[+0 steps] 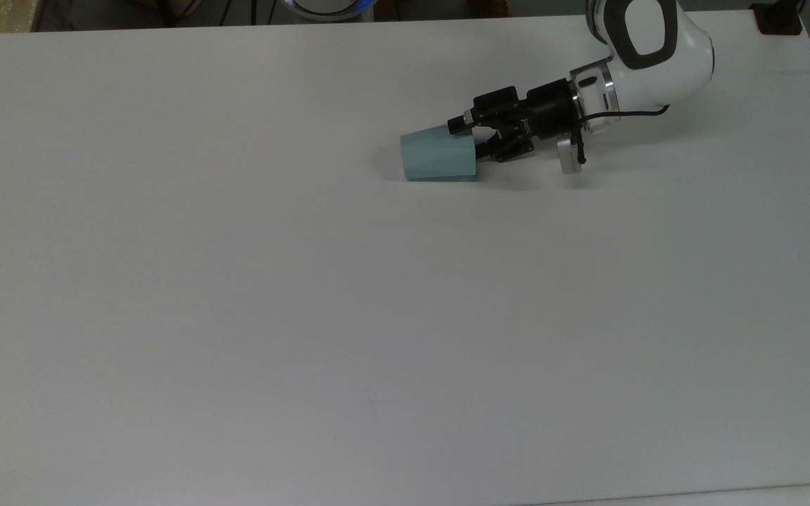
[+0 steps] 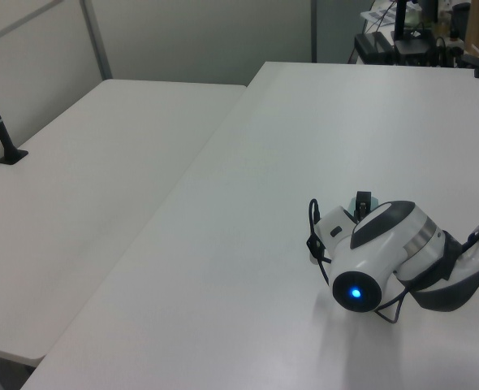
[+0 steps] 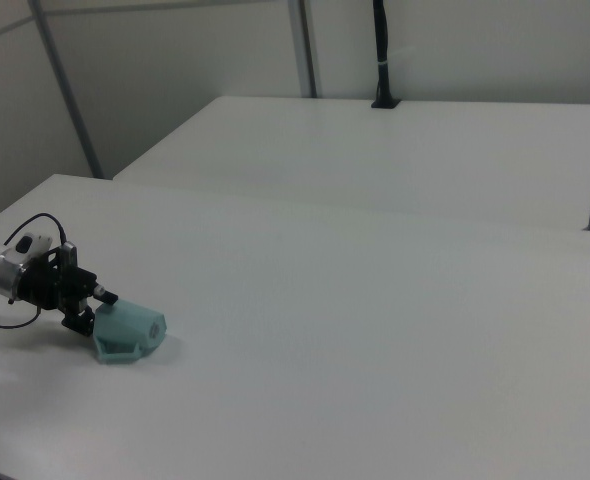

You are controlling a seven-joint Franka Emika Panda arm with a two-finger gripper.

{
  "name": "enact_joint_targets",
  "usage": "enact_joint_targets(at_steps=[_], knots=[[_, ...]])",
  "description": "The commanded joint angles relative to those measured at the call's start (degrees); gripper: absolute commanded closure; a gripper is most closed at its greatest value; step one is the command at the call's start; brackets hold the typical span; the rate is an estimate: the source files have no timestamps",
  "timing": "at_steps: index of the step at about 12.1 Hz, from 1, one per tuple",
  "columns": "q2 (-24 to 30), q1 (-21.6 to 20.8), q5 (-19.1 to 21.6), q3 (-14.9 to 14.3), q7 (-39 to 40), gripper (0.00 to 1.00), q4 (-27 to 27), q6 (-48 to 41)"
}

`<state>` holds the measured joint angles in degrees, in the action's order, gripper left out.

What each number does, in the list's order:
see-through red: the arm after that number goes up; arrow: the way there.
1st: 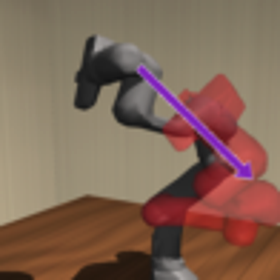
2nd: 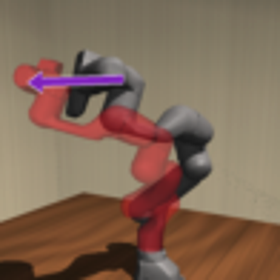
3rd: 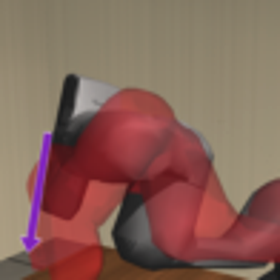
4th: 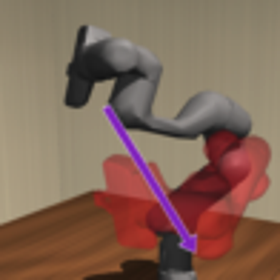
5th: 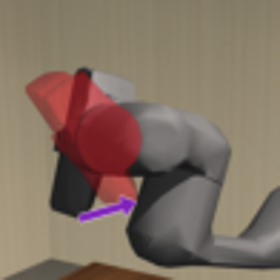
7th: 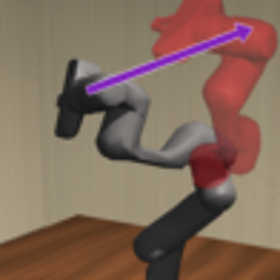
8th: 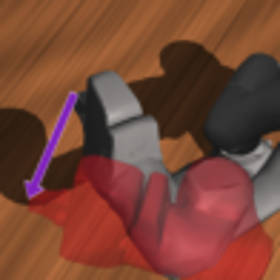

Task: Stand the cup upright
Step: 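Close the gripper on the cup rim wall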

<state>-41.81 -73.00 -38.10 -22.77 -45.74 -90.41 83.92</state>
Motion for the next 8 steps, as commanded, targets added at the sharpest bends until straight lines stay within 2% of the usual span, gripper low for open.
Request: enact_joint_targets(at_steps=[1,2,4,6,8], knots=[[0.77,-0.48,-0.84,-0.78,-1.19,0.4,-1.08,0.98],[0.77,-0.39,-0.84,-0.87,-0.93,0.51,-1.08,0.98],[0.77,-0.39,-0.92,-1.39,-0.58,0.64,-0.91,0.98],[0.77,-0.39,-0.92,-1.48,0.12,1.0,-0.91,1.33],[0.77,-0.39,-0.84,-1.57,0.3,1.0,-1.08,2.47]])
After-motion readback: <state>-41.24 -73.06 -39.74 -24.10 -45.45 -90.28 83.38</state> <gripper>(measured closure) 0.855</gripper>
